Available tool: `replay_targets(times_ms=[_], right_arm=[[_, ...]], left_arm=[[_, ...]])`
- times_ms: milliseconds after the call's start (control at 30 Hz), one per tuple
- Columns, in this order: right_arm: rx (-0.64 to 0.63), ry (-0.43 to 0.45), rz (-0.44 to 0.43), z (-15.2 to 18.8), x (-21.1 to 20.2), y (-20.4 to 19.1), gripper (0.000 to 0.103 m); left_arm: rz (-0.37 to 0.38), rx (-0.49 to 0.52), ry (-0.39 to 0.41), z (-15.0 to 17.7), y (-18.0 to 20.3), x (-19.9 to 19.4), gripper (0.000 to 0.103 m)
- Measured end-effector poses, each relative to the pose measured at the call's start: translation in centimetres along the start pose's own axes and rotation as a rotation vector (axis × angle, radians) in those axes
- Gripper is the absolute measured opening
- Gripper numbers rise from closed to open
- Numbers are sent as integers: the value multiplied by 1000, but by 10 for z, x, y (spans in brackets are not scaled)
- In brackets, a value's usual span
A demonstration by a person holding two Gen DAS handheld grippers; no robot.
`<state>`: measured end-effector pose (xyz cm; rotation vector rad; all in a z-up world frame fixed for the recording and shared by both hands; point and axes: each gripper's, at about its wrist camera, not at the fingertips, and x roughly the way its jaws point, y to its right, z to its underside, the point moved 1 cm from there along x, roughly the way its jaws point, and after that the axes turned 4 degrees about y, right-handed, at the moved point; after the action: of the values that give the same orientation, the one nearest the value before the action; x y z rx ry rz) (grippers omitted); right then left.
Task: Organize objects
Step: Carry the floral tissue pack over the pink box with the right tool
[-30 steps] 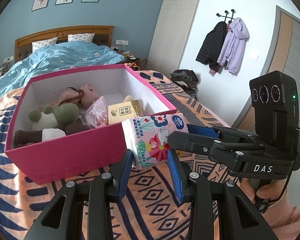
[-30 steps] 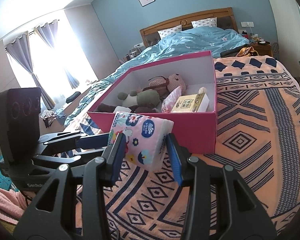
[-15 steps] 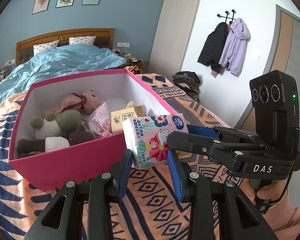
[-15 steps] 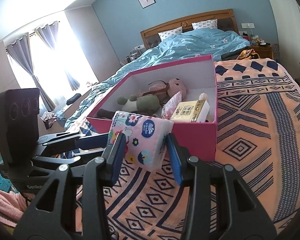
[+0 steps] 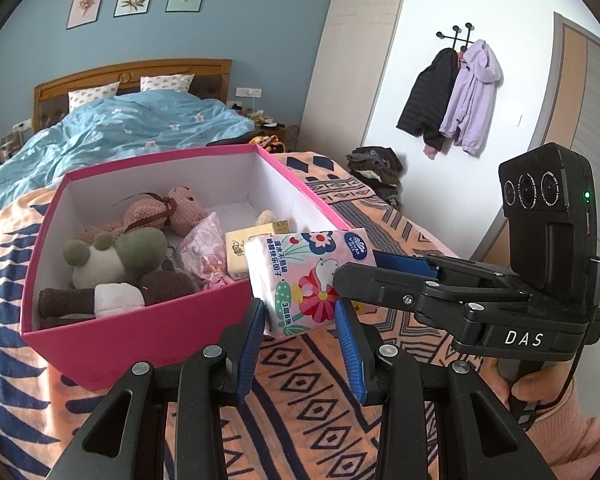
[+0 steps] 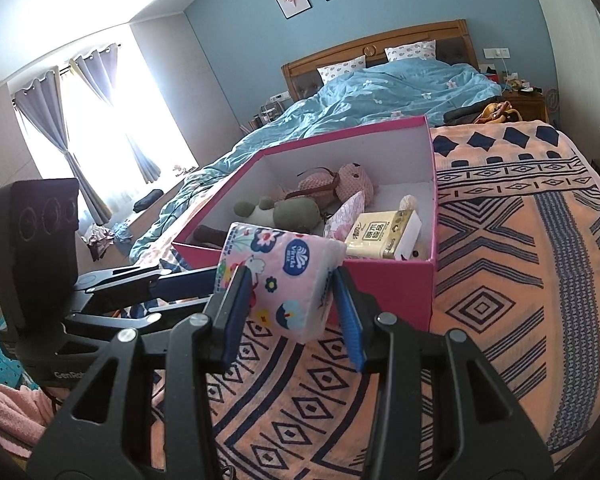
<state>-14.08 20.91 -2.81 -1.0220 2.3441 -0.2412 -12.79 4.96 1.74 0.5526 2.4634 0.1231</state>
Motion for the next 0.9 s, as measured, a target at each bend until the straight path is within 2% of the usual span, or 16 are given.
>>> replay_targets(times_ms=[900], right_arm=[[15, 7, -11, -19, 14, 6, 45]], left_arm=[[-19, -14, 11, -17, -12, 10, 36]])
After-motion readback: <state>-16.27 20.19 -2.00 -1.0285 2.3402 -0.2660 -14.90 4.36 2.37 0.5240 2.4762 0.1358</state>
